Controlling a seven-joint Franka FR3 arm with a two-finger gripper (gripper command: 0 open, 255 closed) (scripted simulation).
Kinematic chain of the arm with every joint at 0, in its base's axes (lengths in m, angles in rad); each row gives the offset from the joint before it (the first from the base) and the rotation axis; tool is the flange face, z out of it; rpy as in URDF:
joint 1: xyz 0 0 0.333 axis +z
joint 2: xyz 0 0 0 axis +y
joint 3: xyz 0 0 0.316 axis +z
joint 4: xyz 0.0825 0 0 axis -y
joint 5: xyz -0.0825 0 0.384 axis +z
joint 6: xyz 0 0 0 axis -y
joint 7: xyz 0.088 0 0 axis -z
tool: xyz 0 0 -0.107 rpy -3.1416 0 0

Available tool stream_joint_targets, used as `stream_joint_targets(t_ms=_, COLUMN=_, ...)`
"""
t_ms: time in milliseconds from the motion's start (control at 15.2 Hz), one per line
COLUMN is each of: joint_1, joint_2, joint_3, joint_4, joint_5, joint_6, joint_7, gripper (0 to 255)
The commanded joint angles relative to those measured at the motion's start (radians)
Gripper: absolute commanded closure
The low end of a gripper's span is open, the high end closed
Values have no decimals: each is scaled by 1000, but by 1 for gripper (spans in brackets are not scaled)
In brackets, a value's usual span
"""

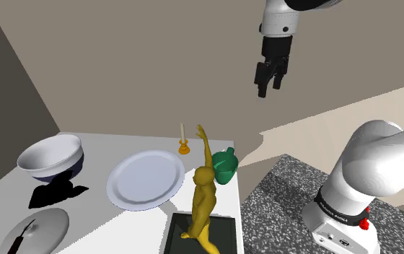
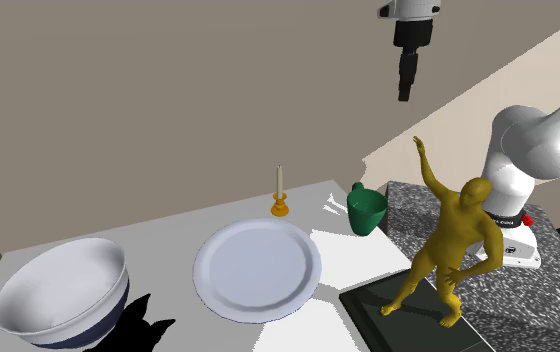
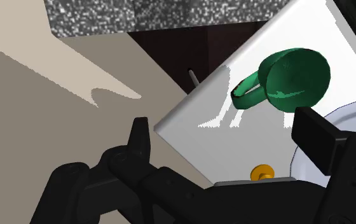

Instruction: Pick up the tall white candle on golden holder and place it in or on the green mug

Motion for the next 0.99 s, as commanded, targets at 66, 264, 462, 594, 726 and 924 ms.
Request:
stream_joint_targets(t_ms=66, joint_1=4, joint_2=30, joint_3=9, joint_4=3, joint_5=6, joint_6=29, joint_7=8, gripper=0)
stream_joint_targets(t_ms=264, joint_1=16, joint_2=124, joint_3=37, joint_4=19, joint_5=22, joint_6=112, joint_7=32, gripper=0)
stream_joint_targets(t_ms=462, joint_1=26, joint_2=223, joint_3=63, joint_4=48, joint_5=32, joint_6=188, joint_7=55, gripper=0)
stream_joint_targets(t_ms=594, joint_1=32, joint_2=292, joint_3=80, joint_4=74, joint_5=36, joint_6=235, joint_7=71, gripper=0)
stream_joint_targets(t_ms=726, joint_1=38, joint_2=363, joint_3=97, joint_4=105, joint_5=37, joint_6=278, joint_7=87, gripper=0)
stream_joint_targets(t_ms=924, joint_1=45, joint_2=471, joint_3=120, joint_4=161, joint_5=34, joint_6=336, joint_7=113, gripper=0)
